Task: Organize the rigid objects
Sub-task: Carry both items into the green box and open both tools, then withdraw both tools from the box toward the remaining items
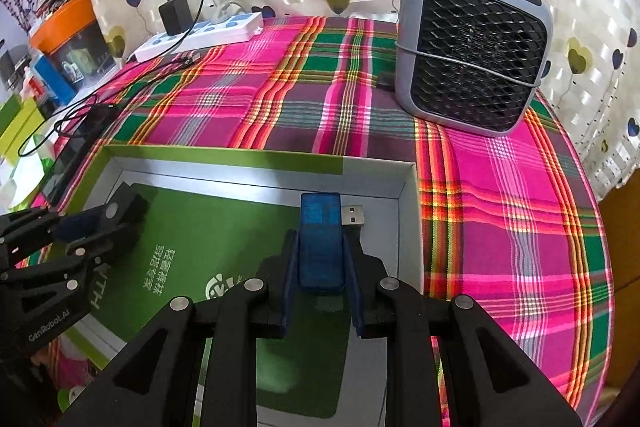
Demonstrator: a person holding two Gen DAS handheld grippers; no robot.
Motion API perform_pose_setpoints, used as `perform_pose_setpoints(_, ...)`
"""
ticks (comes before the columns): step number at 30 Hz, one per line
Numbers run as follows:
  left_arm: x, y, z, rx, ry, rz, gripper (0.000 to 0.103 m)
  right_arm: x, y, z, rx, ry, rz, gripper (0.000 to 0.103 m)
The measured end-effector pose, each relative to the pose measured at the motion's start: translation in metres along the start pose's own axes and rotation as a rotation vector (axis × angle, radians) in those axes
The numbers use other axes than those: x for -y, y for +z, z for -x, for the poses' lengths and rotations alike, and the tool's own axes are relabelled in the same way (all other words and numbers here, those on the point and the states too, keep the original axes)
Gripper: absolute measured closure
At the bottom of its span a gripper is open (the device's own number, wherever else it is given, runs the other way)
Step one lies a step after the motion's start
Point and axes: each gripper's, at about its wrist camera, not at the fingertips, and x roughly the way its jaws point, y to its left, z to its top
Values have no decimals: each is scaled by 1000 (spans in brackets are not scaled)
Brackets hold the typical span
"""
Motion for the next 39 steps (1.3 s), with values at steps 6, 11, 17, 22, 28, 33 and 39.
perform_pose_setpoints(6, 0, -4, 7, 10, -14, 11, 65, 3, -4, 7, 24, 24, -25, 66)
perform_pose_setpoints(11, -1, -11, 25, 45, -19, 23, 65, 4, -10, 23, 48, 37, -37, 59)
perform_pose_setpoints(17, -2, -22, 53, 93, -19, 33, 65, 9, -22, 47, 84, 39, -58, 59)
perform_pose_setpoints(22, -5, -35, 71, 114, -23, 39, 65, 10, -35, 66, 107, 43, -69, 59)
perform_pose_setpoints(28, -11, -60, 90, 122, -21, 55, 65, 8, -58, 84, 123, 53, -68, 59)
perform_pose_setpoints(33, -17, -79, 102, 127, -25, 69, 65, 6, -76, 99, 140, 60, -65, 59)
perform_pose_setpoints(39, -21, -94, 111, 126, -37, 83, 65, 2, -89, 109, 146, 60, -57, 59)
